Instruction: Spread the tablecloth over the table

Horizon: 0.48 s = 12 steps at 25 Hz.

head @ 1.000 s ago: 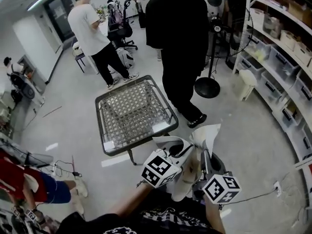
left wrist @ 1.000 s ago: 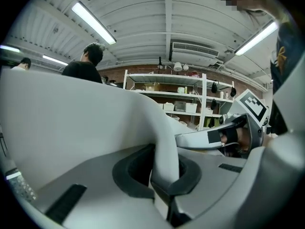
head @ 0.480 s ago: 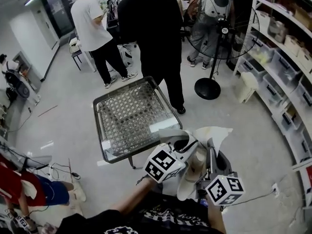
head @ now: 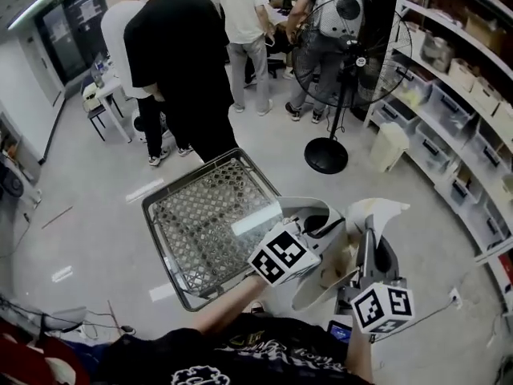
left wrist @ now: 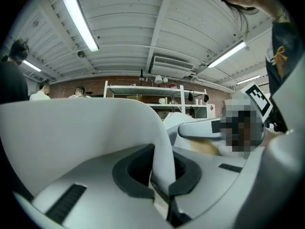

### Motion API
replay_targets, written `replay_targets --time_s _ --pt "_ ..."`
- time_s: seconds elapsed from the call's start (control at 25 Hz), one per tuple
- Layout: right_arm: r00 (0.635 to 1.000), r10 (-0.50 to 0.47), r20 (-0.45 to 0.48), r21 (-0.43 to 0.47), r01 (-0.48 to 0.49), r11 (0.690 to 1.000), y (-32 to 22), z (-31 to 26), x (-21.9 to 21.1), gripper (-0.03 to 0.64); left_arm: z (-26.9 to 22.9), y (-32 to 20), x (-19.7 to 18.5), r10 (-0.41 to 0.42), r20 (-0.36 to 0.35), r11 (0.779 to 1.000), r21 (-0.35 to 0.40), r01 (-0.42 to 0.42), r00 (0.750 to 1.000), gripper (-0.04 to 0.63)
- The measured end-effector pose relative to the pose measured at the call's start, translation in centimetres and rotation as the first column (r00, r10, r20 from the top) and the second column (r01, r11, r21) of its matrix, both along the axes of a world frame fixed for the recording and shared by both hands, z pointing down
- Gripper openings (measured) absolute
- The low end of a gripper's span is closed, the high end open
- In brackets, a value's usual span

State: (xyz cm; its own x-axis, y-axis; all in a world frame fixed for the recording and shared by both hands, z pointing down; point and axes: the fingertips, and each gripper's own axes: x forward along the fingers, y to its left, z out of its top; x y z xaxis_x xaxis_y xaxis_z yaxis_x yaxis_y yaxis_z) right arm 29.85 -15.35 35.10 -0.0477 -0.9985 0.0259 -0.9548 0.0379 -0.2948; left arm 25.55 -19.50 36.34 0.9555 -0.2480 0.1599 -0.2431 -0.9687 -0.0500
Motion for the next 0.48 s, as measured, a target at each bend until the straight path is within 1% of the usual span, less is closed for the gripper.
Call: replay_targets --time_s 0.12,0.2,0.32,0.4,0.48 --pt "1.0 0.013 -0.026 0.074 -0.011 0.997 -2.8 -2.0 -2.2 0.017 -2.4 -3.9 -2.0 0.01 -0.025 0.998 0.065 -0.008 1.0 0.023" --pt "0.999 0.002 -0.044 0.108 0.003 0.994 -4.7 -2.9 -3.7 0.018 -3.7 -6.5 -3.7 -0.014 -0.035 0.995 0.103 0.017 0.999 0.023" --pt "0.995 -0.044 -0.095 0.15 0.058 0.987 -7.7 -3.7 -6.3 0.018 -5.1 -10.5 -7.2 -0.101 -0.051 0.985 0.138 0.108 0.994 0.023" --pt "0.988 -0.088 -0.127 0.158 0.108 0.982 -9.7 -4.0 -8.3 0.02 -5.7 -13.1 -10.0 -0.175 -0.06 0.97 0.158 0.182 0.983 0.023" --pt "0.982 -0.133 -0.131 0.154 0.152 0.976 -11.6 -3.9 -10.4 0.02 -6.2 -15.5 -13.0 -0.249 -0.076 0.952 0.164 0.259 0.965 0.023"
